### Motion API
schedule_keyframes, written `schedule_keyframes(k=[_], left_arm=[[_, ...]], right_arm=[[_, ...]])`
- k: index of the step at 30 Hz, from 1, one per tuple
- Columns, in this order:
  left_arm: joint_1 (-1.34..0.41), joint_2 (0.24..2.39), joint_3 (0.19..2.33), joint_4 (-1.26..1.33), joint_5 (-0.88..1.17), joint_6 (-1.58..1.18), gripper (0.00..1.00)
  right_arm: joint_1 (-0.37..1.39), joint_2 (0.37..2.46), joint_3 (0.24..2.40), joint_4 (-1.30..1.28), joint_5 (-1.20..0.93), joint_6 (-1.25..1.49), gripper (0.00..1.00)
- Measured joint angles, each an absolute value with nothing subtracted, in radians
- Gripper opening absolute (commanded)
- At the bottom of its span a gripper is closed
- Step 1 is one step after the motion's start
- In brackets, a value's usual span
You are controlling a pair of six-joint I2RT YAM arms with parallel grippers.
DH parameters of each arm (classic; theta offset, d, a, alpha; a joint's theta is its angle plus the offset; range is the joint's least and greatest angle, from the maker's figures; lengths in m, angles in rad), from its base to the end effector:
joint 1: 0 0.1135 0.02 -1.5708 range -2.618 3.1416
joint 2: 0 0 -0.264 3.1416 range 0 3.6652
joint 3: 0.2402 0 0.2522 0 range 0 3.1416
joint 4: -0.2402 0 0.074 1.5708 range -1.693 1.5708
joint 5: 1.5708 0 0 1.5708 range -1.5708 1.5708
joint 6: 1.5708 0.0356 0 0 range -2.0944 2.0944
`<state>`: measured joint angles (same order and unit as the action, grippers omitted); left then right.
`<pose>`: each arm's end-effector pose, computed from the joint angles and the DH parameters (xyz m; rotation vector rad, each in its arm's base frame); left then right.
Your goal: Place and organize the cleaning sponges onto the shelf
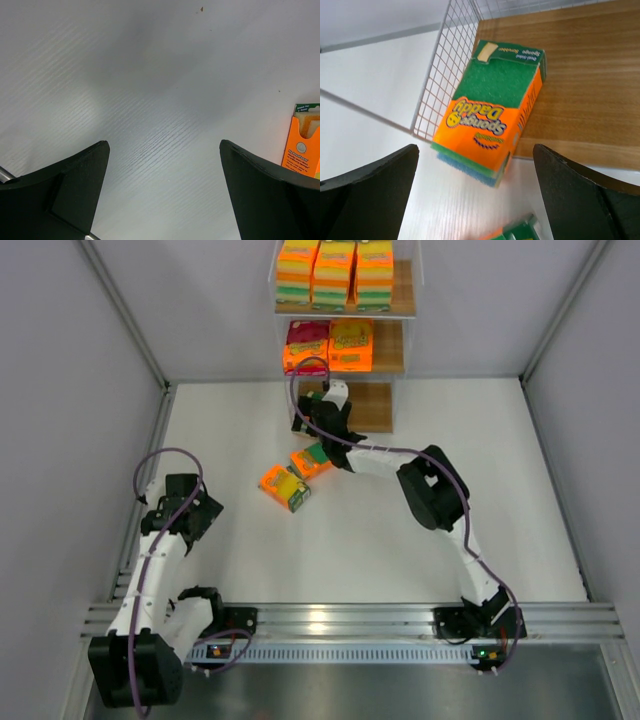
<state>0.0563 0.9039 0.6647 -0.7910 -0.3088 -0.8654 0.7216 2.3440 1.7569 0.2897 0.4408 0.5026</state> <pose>0.1636 0.0201 0.2287 -1.2212 2.2145 0.0859 0.4178 0.3474 0.1856 0.1018 1.8594 0.4437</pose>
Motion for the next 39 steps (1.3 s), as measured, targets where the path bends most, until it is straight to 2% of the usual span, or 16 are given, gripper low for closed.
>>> schedule_keyframes(k=[5, 9, 13, 16, 31, 39], left_arm=[[0.051, 0.903, 0.665, -0.791, -0.308, -0.865, 0.98], [0.047, 0.900, 0.665, -0.791, -0.308, -0.865, 0.98], [0.043, 0.896, 0.665, -0.791, -0.308, -0.865, 0.98], [0.043, 0.892, 0.665, -0.791, -0.308, -0.865, 0.98], [0.043, 0.895, 0.665, -0.792, -0.316, -0.865, 0.98], [0.043, 0.914, 0.665, -0.793, -0.329, -0.865, 0.98]], right_arm=[[0.722, 2.240, 1.629, 0.279, 0.418, 0.524, 0.97], [0.722, 2.162, 1.545, 0.286, 0.398, 0.517, 0.84], [0.722, 2.148, 1.536, 0.297, 0.343, 0.478, 0.69], [0.723, 2.149, 1.536, 0.295, 0.318, 0.459, 0.61], [0.722, 2.291, 1.639, 0.261, 0.295, 0.445, 0.55], [0.710, 2.346, 1.778, 0.176, 0.305, 0.473, 0.45]])
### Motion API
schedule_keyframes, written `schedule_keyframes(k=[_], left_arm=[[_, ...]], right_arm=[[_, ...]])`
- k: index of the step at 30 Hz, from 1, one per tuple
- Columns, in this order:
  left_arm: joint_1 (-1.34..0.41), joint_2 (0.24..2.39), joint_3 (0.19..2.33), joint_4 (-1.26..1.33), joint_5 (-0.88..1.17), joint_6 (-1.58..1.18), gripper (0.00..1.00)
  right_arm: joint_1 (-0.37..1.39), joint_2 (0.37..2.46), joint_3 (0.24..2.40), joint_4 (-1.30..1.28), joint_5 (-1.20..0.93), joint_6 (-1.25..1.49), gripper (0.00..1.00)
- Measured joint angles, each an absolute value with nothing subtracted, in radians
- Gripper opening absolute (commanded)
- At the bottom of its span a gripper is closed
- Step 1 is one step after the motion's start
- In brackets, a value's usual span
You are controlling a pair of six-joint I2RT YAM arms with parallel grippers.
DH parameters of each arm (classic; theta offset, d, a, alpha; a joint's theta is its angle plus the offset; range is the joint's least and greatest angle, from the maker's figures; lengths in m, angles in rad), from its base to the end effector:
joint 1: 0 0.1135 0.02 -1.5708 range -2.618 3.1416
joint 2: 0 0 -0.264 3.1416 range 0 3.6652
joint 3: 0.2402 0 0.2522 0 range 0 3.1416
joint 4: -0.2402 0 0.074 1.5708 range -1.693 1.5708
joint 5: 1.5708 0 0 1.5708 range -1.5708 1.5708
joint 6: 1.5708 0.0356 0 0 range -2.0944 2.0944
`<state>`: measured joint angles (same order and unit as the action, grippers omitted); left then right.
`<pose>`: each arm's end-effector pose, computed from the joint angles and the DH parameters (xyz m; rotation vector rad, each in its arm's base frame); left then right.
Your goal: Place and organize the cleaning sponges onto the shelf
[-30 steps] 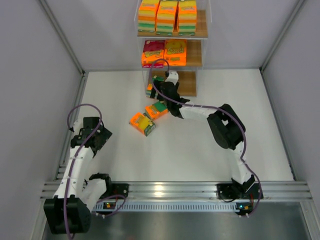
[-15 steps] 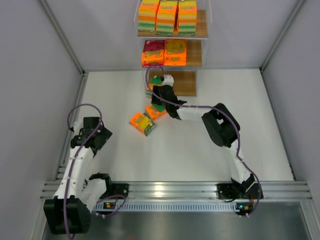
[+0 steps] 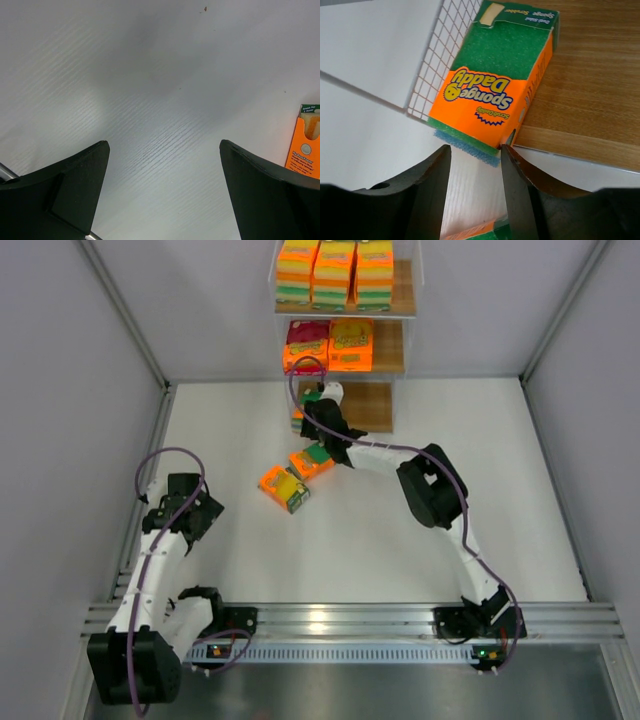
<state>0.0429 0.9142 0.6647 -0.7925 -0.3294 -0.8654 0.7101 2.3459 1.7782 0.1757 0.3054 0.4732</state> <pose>0.1647 0.0186 0.2273 -1.2113 2.2219 0.1115 0.4190 0.3461 0.1797 -0.0314 1.9744 0.4817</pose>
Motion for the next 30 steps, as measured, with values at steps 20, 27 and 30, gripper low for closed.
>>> schedule_keyframes(k=[20, 27, 30], left_arm=[[0.043, 0.928, 0.665, -0.794, -0.336, -0.865, 0.98], [0.043, 0.926, 0.665, -0.794, -0.336, -0.865, 0.98], [0.043, 0.924, 0.665, -0.794, -0.334, -0.865, 0.98]], right_arm=[[0.662, 2.384, 1.840, 0.111, 0.266, 0.493, 0.50], [0.665, 2.341, 1.719, 0.148, 0.223, 0.501, 0.76], [0.673, 2.275, 1.582, 0.165, 0.215, 0.506, 0.88]])
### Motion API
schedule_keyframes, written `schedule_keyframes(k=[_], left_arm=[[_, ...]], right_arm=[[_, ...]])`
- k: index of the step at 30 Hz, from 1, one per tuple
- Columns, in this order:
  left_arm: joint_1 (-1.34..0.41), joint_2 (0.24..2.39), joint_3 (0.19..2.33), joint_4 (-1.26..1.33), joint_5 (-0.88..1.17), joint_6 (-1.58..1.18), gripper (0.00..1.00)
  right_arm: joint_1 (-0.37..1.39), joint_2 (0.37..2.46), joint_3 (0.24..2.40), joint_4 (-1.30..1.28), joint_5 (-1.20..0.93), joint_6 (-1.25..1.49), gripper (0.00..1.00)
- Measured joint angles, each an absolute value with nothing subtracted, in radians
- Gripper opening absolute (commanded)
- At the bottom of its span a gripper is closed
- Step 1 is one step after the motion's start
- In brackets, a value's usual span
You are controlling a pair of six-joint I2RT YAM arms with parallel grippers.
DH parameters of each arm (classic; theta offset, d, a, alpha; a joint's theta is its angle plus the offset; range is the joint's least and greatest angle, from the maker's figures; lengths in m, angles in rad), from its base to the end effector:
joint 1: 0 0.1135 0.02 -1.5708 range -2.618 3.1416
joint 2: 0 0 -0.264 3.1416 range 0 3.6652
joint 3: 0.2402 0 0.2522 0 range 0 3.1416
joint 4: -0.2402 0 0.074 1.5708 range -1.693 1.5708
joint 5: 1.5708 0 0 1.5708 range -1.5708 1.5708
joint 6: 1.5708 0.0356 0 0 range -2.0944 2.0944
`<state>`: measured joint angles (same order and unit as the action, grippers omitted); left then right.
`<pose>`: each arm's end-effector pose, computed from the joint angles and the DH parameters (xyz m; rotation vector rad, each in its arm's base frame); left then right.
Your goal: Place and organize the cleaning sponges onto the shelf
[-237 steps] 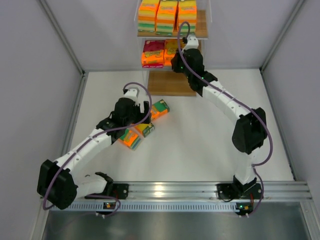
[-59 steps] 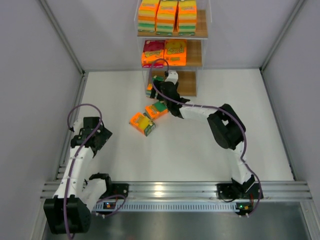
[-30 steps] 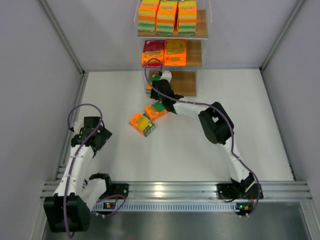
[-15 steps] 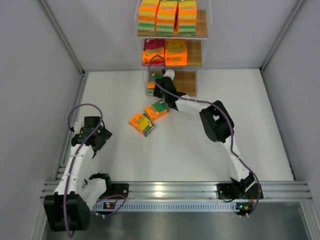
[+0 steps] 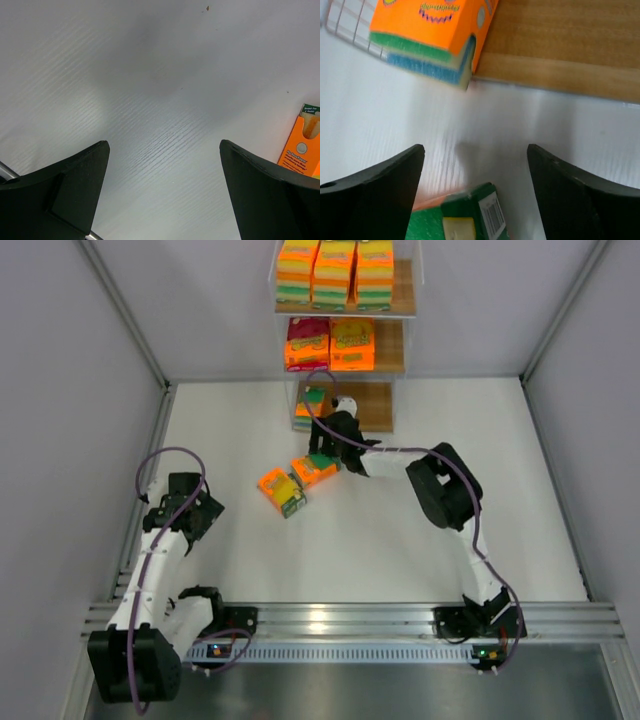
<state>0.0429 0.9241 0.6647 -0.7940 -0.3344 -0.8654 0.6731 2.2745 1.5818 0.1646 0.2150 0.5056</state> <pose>0.1657 0.0188 0.2258 -1.2143 2.2293 0.1240 0.4048 0.3130 0.1497 -0.0464 2.1225 0.4864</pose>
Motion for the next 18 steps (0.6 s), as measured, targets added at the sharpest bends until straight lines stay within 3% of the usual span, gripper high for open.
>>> schedule_keyframes(k=[6, 18], left_arm=[[0.043, 0.907, 0.665, -0.794, -0.330, -0.865, 0.98], [0.043, 0.872, 0.634, -0.730, -0.155, -0.781, 0.98]], right_arm=[[0.706, 2.085, 1.409, 0.174, 0.217, 0.509, 0.99], [0.771, 1.754, 1.293, 0.031, 0.253, 0.685, 0.99]])
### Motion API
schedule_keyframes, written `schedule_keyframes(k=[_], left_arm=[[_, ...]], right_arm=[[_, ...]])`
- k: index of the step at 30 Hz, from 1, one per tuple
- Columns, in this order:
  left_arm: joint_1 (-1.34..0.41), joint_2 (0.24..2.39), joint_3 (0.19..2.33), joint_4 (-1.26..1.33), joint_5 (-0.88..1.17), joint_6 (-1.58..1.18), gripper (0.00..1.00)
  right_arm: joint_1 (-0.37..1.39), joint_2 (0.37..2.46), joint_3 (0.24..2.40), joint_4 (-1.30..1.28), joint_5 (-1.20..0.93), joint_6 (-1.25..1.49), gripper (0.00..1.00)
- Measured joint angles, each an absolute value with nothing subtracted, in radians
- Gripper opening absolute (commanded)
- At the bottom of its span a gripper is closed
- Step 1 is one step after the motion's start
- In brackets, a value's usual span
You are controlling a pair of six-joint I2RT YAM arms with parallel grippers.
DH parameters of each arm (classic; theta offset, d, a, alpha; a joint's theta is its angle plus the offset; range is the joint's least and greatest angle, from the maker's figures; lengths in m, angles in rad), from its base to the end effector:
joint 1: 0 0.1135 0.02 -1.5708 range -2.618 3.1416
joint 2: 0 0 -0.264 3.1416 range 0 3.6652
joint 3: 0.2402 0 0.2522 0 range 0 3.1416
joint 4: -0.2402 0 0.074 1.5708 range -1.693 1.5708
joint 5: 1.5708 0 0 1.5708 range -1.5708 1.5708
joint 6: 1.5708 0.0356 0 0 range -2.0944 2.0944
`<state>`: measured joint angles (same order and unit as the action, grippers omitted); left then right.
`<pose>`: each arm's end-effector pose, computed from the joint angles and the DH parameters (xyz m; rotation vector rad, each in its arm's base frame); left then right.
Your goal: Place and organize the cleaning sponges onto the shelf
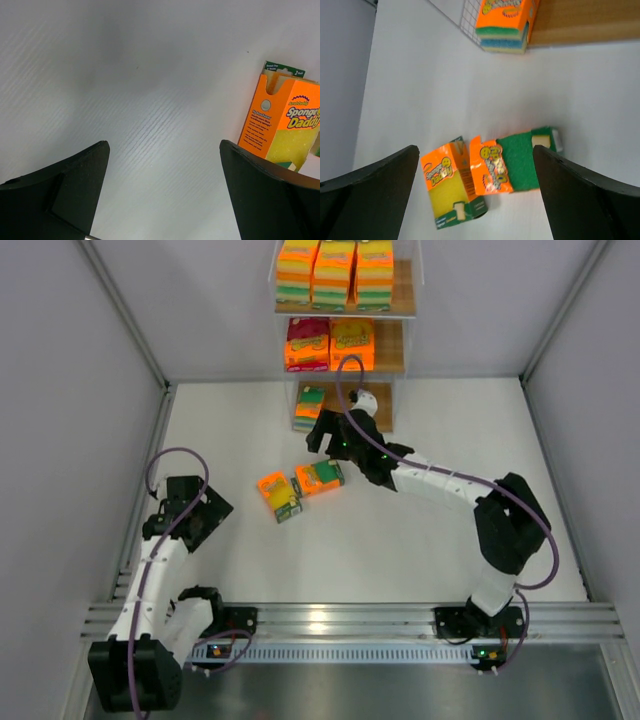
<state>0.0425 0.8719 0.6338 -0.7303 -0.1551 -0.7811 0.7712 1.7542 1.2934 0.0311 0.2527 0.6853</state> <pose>0.1638 0.0125 0.2262 -1.0661 2.2888 -0.1001 0.3022 0.2814 0.2727 0.0788 2.0508 0.6798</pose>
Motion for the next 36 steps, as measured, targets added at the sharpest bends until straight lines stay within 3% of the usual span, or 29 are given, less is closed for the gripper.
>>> schedule_keyframes(k=[8, 18, 27, 36], left_arm=[[0.038, 0.840, 0.627, -0.706, -0.098, -0.756, 0.98], [0.020, 0.796, 0.626, -0.703, -0.101, -0.754, 0.98], [-0.029, 0.768, 0.626, -0.702, -0.131, -0.757, 0.98], [-0.033, 0.762, 0.622, -0.703, -0.143, -0.760, 0.98]], right_arm=[[0.855, 1.737, 1.259, -0.235, 0.259, 1.179, 0.99], [0.860, 1.858, 1.510, -0.686, 0.260, 1.631, 0.99], [0.841, 2.065, 1.657, -0.776, 0.264, 1.830, 0.99], [0.797, 2.089, 1.705, -0.764, 0.288, 1.880, 1.00]])
